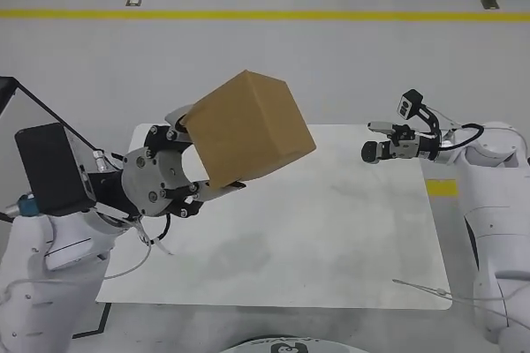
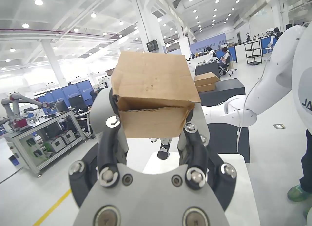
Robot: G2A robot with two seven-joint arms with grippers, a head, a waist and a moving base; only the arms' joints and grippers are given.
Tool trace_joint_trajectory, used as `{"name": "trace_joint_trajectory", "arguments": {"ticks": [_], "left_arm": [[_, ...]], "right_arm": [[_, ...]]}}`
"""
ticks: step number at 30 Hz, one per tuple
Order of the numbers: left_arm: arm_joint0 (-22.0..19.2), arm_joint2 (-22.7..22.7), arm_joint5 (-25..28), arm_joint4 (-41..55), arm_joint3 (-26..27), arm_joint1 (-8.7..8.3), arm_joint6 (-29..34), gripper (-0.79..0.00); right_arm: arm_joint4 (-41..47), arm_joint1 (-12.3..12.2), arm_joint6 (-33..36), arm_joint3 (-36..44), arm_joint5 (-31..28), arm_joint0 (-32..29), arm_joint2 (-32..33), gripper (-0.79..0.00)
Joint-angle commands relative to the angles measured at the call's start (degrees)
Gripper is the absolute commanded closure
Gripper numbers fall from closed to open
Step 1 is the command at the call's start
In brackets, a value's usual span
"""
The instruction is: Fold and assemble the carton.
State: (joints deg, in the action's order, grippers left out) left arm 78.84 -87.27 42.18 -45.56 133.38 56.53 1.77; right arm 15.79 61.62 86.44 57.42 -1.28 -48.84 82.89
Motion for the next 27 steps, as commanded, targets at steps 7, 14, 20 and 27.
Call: {"name": "trace_joint_trajectory", "arguments": {"ticks": [7, 14, 20, 27], "left_arm": [[-7.1, 0.4, -2.1, 6.4, 1.3, -1.00, 22.5, 0.000], [-14.5, -0.2, -5.2, 15.2, 1.3, -2.06, 37.6, 0.000], [-16.1, -0.4, -4.6, 15.4, 1.3, -2.25, 39.4, 0.000], [-15.1, -0.3, -5.9, 15.3, 1.3, -2.34, 39.5, 0.000]], "right_arm": [[0.0, 0.0, 0.0, 0.0, 0.0, 0.0, 0.0, -0.785], [0.0, 0.0, 0.0, 0.0, 0.0, 0.0, 0.0, -0.785], [0.0, 0.0, 0.0, 0.0, 0.0, 0.0, 0.0, -0.785], [0.0, 0.0, 0.0, 0.0, 0.0, 0.0, 0.0, -0.785]]}}
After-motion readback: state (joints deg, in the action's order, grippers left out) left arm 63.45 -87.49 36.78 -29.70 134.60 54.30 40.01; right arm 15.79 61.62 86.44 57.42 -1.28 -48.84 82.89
